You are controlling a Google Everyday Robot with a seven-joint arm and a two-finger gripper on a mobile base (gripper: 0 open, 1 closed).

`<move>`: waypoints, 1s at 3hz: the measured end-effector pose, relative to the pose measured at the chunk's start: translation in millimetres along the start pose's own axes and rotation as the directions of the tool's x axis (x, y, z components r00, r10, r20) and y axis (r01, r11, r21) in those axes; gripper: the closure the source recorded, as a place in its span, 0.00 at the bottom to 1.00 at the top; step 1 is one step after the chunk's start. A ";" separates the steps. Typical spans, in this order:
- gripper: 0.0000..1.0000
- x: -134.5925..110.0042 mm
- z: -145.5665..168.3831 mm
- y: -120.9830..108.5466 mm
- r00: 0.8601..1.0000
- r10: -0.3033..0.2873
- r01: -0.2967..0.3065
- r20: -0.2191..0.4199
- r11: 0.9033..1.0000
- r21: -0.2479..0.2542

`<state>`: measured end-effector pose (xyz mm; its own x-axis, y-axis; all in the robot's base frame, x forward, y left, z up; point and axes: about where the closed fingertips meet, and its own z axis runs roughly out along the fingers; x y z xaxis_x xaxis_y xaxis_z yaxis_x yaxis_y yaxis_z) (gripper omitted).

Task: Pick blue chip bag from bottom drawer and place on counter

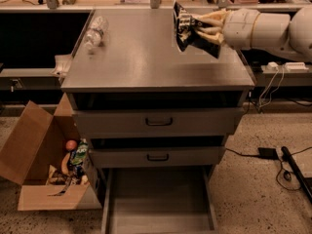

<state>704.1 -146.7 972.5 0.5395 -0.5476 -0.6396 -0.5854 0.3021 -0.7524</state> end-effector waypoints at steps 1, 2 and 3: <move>0.53 4.2 23.4 -5.9 1.000 0.024 -0.024 -0.015 0.999 -0.030; 0.31 18.3 42.4 -2.5 0.997 0.062 -0.066 -0.049 0.996 -0.064; 0.07 38.9 50.5 5.9 0.989 0.108 -0.117 -0.098 0.989 -0.086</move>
Offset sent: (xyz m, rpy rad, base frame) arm 0.0576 0.0243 -0.0328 -0.0415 0.1766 -0.0274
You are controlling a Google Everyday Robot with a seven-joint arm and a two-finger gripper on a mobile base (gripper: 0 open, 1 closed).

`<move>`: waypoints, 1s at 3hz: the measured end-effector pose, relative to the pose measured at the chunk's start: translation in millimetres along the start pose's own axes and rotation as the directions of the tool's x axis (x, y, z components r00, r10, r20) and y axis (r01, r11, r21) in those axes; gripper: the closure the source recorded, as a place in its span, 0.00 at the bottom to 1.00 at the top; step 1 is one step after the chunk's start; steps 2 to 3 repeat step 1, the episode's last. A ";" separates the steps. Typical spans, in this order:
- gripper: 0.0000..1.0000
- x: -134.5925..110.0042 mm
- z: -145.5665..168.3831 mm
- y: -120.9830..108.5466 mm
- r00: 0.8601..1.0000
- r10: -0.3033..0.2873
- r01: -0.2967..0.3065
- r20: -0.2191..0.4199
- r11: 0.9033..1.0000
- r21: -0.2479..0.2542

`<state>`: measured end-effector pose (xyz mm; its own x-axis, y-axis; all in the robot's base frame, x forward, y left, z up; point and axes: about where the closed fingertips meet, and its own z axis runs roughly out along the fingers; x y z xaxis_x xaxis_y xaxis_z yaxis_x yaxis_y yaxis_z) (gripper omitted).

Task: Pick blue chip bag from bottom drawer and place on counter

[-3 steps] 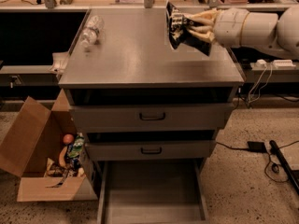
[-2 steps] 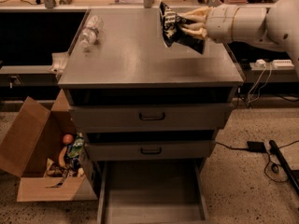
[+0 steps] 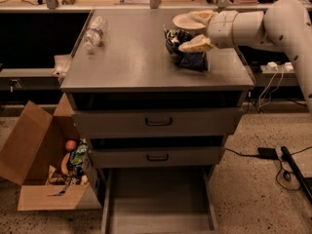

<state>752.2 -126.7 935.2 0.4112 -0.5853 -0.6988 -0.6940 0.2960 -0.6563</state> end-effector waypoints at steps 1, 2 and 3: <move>0.00 0.5 0.2 0.2 1.000 0.004 -0.004 -0.001 1.000 -0.001; 0.00 0.5 0.2 0.2 1.000 0.004 -0.004 -0.001 1.000 -0.001; 0.00 0.5 0.2 0.2 1.000 0.004 -0.004 -0.001 1.000 -0.001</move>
Offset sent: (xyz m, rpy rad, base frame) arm 0.0000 0.0000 0.0000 0.0000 0.0000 0.0000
